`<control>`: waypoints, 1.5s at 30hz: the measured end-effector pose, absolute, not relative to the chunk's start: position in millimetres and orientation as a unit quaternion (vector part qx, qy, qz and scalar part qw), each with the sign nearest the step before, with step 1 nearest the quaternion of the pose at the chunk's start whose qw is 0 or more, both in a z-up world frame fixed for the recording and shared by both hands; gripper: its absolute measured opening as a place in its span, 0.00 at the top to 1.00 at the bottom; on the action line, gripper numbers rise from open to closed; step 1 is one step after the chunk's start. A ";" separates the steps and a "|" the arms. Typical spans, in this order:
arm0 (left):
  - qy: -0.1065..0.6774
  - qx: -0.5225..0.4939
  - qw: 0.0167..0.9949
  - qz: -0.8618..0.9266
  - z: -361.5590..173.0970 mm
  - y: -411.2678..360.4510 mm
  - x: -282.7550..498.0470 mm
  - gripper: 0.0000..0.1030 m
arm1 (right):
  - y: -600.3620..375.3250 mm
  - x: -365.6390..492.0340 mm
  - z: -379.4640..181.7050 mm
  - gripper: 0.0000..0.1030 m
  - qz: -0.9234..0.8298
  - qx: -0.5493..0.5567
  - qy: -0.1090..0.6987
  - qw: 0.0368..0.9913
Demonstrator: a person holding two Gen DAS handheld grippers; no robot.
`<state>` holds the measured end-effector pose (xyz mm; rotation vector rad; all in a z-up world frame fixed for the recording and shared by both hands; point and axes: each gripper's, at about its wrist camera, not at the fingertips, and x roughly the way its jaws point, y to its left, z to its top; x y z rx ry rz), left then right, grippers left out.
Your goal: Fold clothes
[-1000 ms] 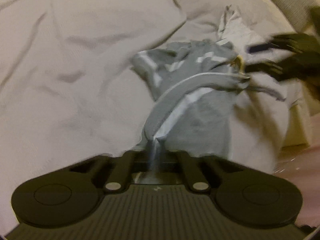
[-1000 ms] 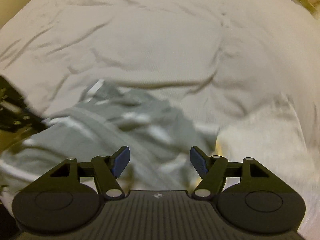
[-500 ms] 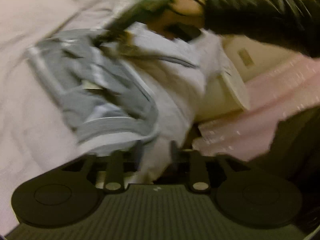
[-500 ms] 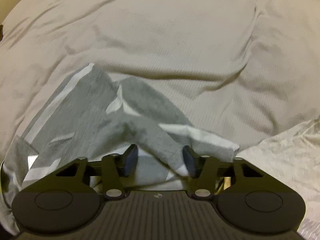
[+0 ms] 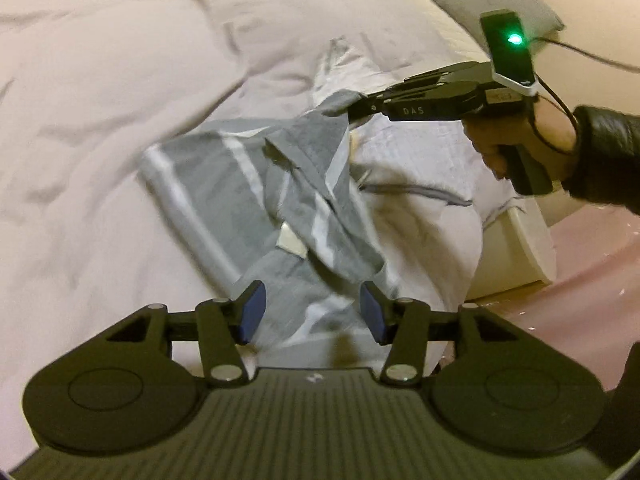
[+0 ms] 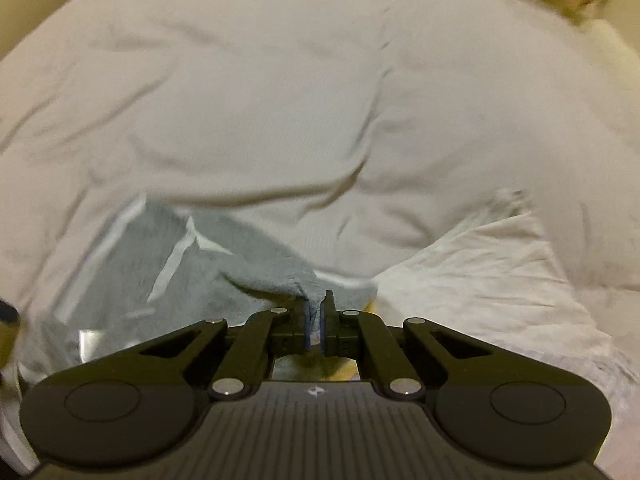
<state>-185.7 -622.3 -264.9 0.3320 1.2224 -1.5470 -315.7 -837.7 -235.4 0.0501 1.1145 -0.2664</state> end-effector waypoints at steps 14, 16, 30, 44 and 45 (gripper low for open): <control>0.487 0.275 0.445 -0.699 -297.3 -656.1 -246.2 0.44 | -826.9 -374.1 -221.2 0.61 -0.194 0.183 0.510 0.818; 0.492 0.276 0.439 -0.700 -298.0 -642.7 -245.7 0.44 | -800.7 -385.3 -227.8 0.50 -0.151 0.225 0.517 0.812; 0.482 0.252 0.419 -0.727 -275.2 -624.3 -226.2 0.44 | -771.8 -440.4 -226.2 0.99 -0.220 0.289 0.504 0.784; 0.341 0.327 0.467 -0.748 -260.8 -700.5 -216.8 0.42 | -780.8 -491.6 -208.8 0.98 -0.276 0.365 0.437 0.774; 0.305 0.356 0.462 -0.753 -264.6 -709.4 -223.3 0.42 | -776.8 -490.9 -203.6 0.98 -0.268 0.354 0.439 0.781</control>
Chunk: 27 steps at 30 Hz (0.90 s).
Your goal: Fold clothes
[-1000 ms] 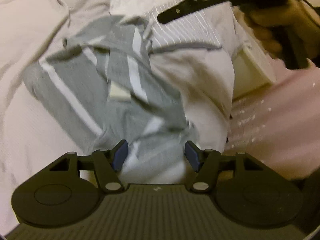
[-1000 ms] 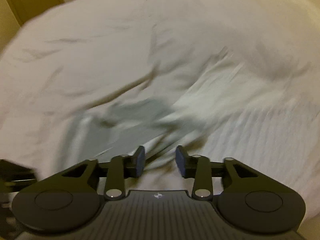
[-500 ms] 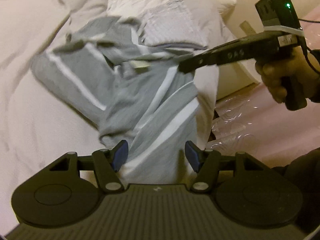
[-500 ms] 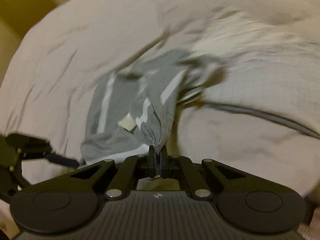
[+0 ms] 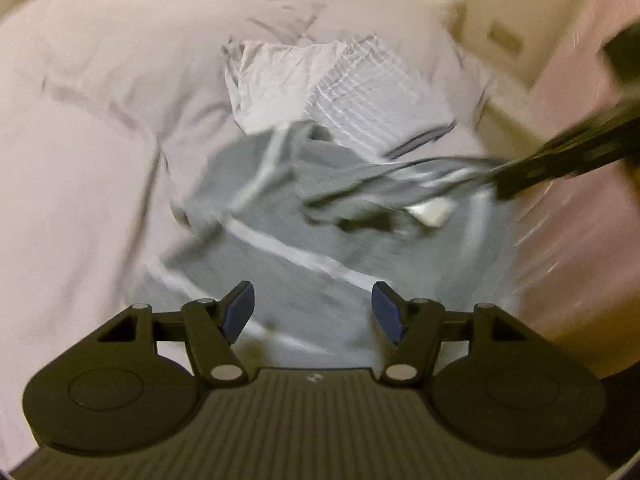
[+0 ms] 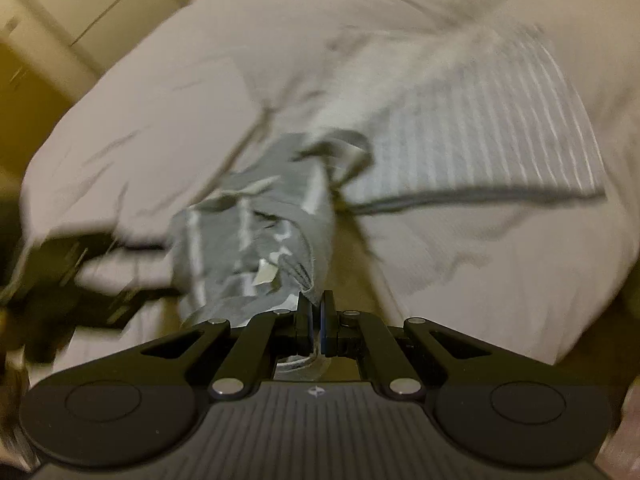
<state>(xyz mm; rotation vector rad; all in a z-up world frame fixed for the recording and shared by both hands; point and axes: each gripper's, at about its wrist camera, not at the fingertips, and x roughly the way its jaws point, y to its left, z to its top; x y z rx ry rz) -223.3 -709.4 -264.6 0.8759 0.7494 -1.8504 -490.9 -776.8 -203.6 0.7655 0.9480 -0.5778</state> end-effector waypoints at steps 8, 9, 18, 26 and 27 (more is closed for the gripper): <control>-0.027 0.509 0.305 -0.804 -305.2 -746.8 -287.9 0.50 | -766.9 -489.0 -191.9 0.98 -0.229 0.321 0.449 0.802; -0.059 0.511 0.280 -0.811 -308.9 -748.0 -293.9 0.51 | -767.3 -488.9 -192.5 0.98 -0.226 0.318 0.451 0.803; -0.065 0.475 0.266 -0.836 -286.6 -774.0 -296.4 0.97 | -769.2 -493.8 -191.2 0.98 -0.222 0.308 0.455 0.806; 0.009 0.396 0.456 -0.797 -161.6 -762.3 -205.6 0.97 | -769.6 -450.2 -131.4 0.99 -0.187 0.245 0.394 0.866; 0.004 0.393 0.477 -0.786 -145.2 -753.3 -194.5 0.97 | -769.2 -441.9 -121.3 0.99 -0.182 0.231 0.384 0.875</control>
